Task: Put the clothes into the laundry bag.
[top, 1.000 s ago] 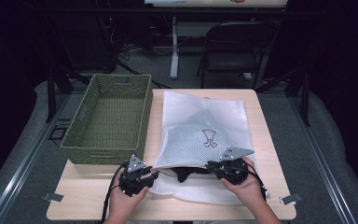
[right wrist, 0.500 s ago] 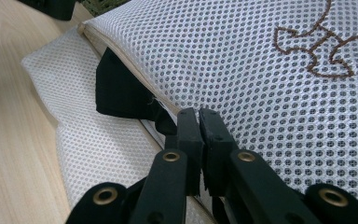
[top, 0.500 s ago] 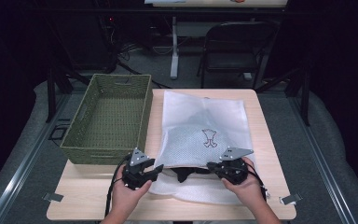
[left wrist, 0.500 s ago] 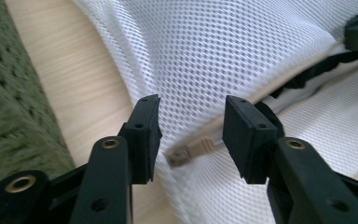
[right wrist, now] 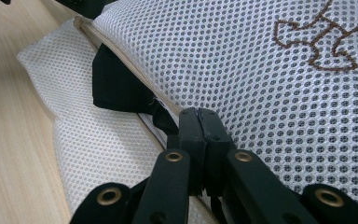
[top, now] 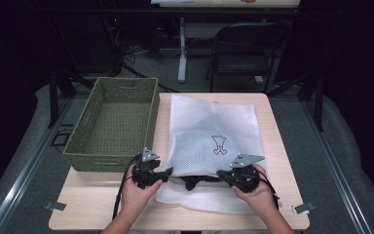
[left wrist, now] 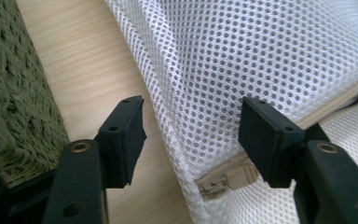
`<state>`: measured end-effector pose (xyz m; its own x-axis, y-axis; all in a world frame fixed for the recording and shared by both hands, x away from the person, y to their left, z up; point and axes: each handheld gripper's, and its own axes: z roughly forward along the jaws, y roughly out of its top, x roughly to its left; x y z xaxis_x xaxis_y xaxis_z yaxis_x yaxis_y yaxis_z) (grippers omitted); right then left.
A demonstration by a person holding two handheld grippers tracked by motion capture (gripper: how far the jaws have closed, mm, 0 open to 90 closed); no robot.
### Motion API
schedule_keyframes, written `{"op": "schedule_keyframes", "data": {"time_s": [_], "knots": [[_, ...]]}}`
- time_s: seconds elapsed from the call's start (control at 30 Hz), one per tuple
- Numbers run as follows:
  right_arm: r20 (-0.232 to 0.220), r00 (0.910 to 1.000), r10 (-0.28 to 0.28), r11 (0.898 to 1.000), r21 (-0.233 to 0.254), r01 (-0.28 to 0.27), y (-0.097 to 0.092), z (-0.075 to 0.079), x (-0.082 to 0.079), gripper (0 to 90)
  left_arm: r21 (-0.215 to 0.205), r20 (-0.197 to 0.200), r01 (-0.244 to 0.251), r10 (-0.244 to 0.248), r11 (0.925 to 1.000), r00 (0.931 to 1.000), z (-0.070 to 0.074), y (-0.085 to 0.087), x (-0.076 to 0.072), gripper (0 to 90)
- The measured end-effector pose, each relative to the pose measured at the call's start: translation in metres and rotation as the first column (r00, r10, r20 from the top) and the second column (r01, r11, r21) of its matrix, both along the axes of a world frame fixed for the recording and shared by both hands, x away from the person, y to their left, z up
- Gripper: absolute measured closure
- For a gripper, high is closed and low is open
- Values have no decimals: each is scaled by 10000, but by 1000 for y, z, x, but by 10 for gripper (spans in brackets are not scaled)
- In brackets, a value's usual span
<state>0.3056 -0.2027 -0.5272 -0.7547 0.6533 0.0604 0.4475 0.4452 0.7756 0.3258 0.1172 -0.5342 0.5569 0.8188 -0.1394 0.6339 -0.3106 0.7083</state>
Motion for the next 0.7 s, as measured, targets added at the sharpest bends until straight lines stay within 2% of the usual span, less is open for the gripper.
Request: {"op": "schedule_keyframes", "data": {"time_s": [0.1,0.37,0.57,0.7], "knots": [[-4,10000,10,10000,-82,-10,-1,-1,0,895,-27,8,35,-35,10000,10000,-4,-2,1,386],[-27,10000,-20,9998,-197,20,-1,-3,1,895,-116,-324,136,-140,9998,9994,-13,-4,2,365],[-42,10000,-24,9997,-232,24,1,-4,1,895,-107,-716,158,-166,9998,9973,-22,-5,7,359],[-35,10000,-17,9997,-237,16,1,-4,1,895,-355,-995,174,-209,9992,9948,-27,-5,10,385]]}}
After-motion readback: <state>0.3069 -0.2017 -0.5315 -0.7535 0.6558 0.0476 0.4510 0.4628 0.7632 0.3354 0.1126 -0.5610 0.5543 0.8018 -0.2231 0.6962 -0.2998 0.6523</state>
